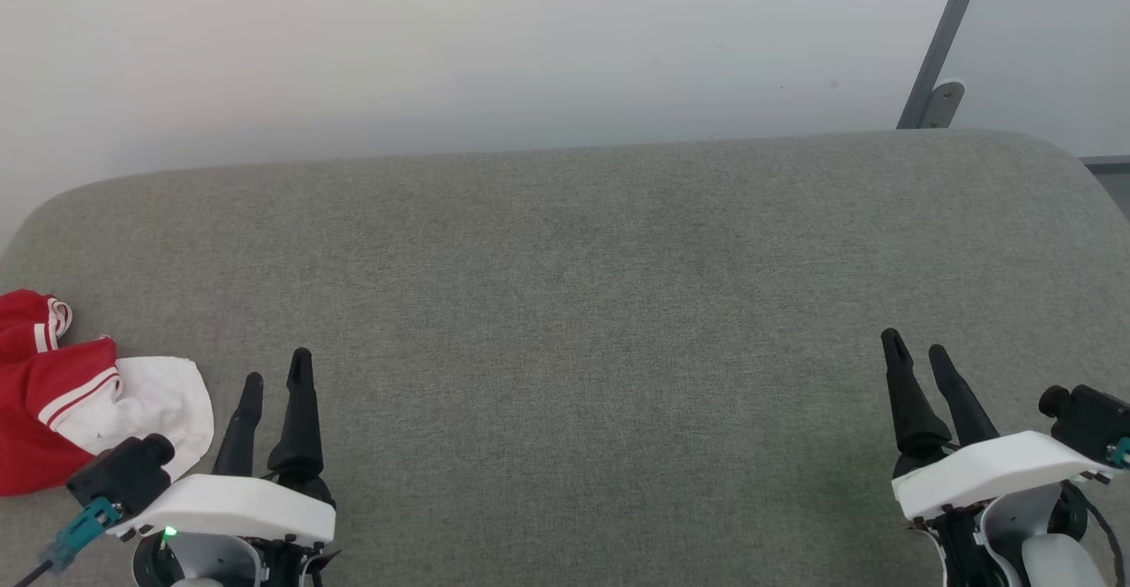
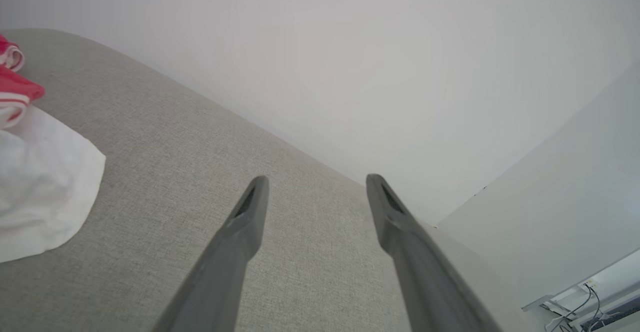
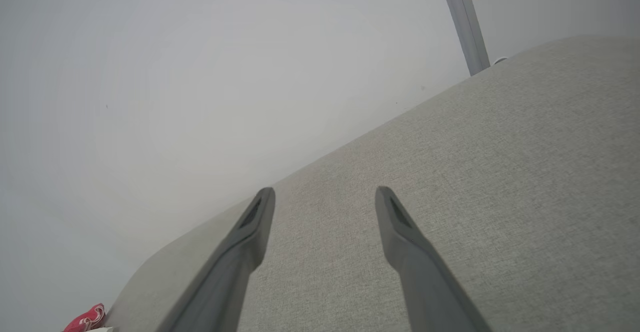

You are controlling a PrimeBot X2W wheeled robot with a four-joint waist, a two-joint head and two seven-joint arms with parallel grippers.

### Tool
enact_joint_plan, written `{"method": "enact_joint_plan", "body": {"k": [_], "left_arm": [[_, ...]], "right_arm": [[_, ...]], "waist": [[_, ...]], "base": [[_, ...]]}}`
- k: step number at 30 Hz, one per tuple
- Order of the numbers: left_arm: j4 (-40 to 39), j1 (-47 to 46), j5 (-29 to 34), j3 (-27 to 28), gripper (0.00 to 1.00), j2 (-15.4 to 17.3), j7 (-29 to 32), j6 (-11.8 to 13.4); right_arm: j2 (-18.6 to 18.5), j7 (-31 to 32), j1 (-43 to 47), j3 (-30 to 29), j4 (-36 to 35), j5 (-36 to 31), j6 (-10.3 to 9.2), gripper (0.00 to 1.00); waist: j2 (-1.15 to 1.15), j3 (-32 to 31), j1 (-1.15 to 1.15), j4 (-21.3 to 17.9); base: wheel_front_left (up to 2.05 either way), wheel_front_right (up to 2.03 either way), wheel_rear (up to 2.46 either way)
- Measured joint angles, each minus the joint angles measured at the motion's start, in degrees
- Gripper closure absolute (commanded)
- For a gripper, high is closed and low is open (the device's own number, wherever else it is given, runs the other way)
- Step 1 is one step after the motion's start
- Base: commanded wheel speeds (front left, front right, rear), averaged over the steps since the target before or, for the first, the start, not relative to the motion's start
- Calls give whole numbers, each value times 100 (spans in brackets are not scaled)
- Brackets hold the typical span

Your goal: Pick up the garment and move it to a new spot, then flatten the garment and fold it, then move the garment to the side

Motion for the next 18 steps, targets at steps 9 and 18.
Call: {"method": "enact_joint_plan", "body": {"k": [9, 18], "left_arm": [[-41, 12, 502, 31, 0, -41, -115, -58], [-74, 57, 1063, 67, 0, -86, -254, -152]], "right_arm": [[-1, -90, -3, 10, -64, -464, 1, 0], [-14, -166, -32, 38, -132, -938, 1, 0]], "waist": [[0, -1, 0, -6], [0, -3, 0, -19]], "base": [[0, 0, 0], [0, 0, 0]]}}
